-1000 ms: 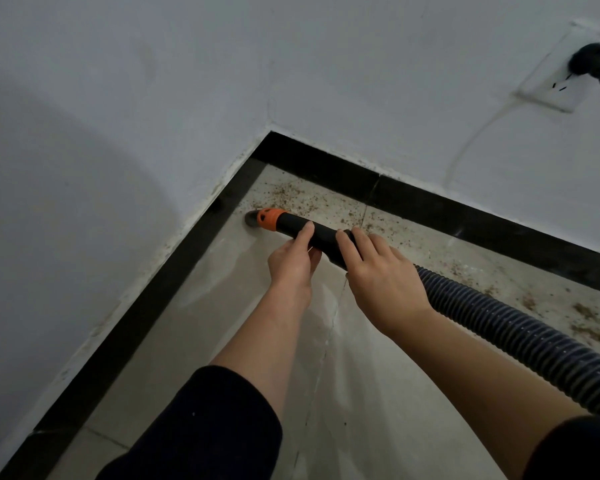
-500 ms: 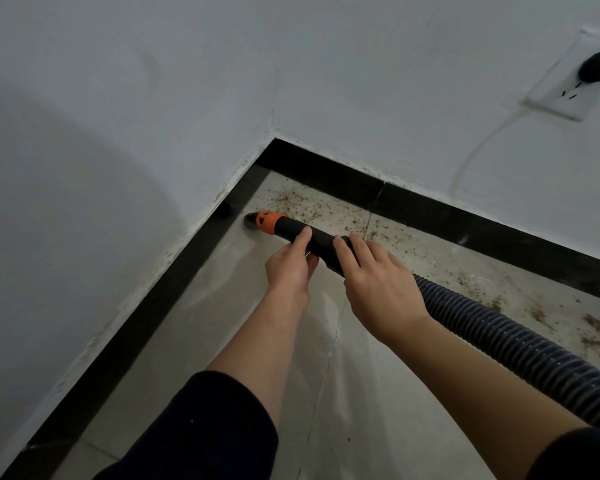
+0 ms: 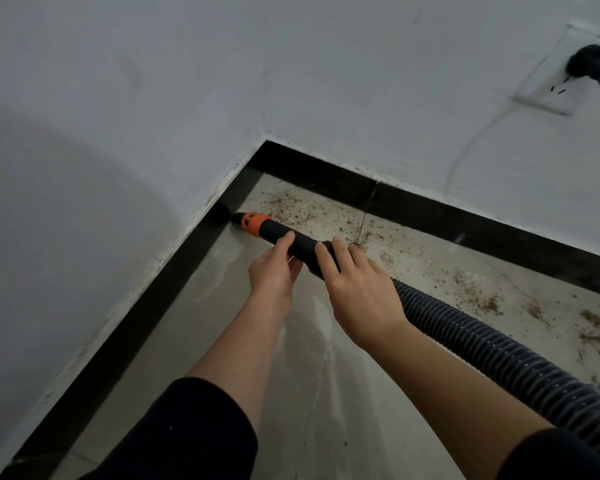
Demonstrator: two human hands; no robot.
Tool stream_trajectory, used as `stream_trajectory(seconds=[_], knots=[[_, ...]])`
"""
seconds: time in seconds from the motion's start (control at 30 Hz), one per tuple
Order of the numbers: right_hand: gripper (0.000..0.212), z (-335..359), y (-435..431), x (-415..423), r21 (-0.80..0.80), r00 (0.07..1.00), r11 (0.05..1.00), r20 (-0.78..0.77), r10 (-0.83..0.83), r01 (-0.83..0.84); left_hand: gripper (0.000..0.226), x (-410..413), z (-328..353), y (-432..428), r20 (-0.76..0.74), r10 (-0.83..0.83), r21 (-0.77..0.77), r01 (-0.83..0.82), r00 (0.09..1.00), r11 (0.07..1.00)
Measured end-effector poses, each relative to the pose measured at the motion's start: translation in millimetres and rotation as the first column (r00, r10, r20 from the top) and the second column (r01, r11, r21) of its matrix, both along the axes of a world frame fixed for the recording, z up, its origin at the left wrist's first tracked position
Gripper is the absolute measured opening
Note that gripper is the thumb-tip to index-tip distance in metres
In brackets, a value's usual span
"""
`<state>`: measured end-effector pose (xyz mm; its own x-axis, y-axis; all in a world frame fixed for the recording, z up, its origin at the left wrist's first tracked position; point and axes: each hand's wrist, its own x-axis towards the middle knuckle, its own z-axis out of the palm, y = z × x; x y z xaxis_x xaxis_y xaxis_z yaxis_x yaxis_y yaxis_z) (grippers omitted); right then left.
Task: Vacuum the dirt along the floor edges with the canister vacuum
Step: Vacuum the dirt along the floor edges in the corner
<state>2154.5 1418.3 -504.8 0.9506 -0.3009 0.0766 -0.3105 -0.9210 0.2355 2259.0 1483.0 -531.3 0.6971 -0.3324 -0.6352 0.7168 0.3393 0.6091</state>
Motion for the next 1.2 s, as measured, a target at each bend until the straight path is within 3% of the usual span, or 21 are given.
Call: stream_trajectory(seconds=[1.2], knots=[[0.09, 11.2, -13.4, -43.7, -0.019, 0.994, 0.994, -0.037, -0.106, 0.105, 0.014, -34.2, 0.8, -25.3, 0.023, -0.13, -0.031, 0.13, 0.991, 0.991]])
